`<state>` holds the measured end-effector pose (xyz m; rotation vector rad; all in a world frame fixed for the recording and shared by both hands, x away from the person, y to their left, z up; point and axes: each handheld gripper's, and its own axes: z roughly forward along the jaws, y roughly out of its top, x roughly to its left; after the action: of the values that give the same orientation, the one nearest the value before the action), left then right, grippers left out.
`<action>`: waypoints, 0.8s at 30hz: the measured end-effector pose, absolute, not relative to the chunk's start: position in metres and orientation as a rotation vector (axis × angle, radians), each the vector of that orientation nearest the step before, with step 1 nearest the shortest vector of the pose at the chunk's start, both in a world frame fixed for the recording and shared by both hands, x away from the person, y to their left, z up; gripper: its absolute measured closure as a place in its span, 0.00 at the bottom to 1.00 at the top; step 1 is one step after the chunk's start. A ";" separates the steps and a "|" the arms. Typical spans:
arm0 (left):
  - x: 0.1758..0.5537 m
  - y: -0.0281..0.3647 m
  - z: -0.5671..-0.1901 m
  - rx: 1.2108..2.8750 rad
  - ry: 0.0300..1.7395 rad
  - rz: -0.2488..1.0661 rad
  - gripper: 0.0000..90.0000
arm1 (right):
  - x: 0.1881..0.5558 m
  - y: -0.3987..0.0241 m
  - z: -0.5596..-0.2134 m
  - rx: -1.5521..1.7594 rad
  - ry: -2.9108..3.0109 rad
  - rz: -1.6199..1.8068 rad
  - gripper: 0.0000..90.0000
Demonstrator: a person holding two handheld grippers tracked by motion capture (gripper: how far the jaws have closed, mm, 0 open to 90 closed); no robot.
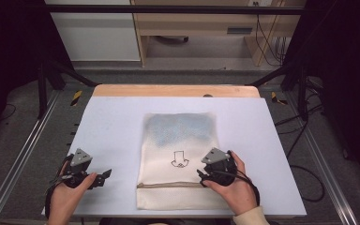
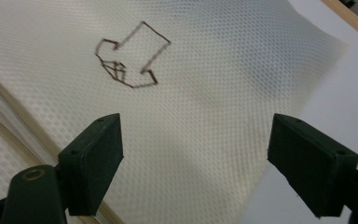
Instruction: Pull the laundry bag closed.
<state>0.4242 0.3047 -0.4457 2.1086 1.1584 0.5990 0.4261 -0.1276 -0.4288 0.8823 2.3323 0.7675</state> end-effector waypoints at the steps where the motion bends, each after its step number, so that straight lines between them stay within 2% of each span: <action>1: 0.424 0.305 -0.446 2.109 1.158 0.599 0.11 | 0.428 -0.121 -0.427 0.868 2.348 0.767 0.21; 8: 0.427 0.300 -0.448 2.085 1.146 0.611 0.11 | 0.437 -0.088 -0.415 0.763 2.409 0.809 0.29; 9: 0.427 0.300 -0.448 2.090 1.147 0.610 0.11 | 0.438 -0.077 -0.409 0.740 2.436 0.807 0.34; 10: 0.428 0.300 -0.448 2.094 1.140 0.610 0.11 | 0.438 -0.077 -0.409 0.740 2.436 0.807 0.34; 13: 0.426 0.299 -0.448 2.107 1.132 0.601 0.11 | 0.438 -0.061 -0.403 0.677 2.477 0.817 0.43; 19: 0.427 0.299 -0.448 2.105 1.127 0.591 0.11 | 0.436 -0.042 -0.401 0.614 2.547 0.807 0.52; 24: 0.427 0.299 -0.448 2.082 1.124 0.594 0.11 | 0.437 -0.029 -0.401 0.556 2.589 0.831 0.66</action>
<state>0.4268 0.2986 -0.4478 2.0825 1.1241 0.5937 0.4368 -0.0287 -0.4013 0.5563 2.5890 0.8315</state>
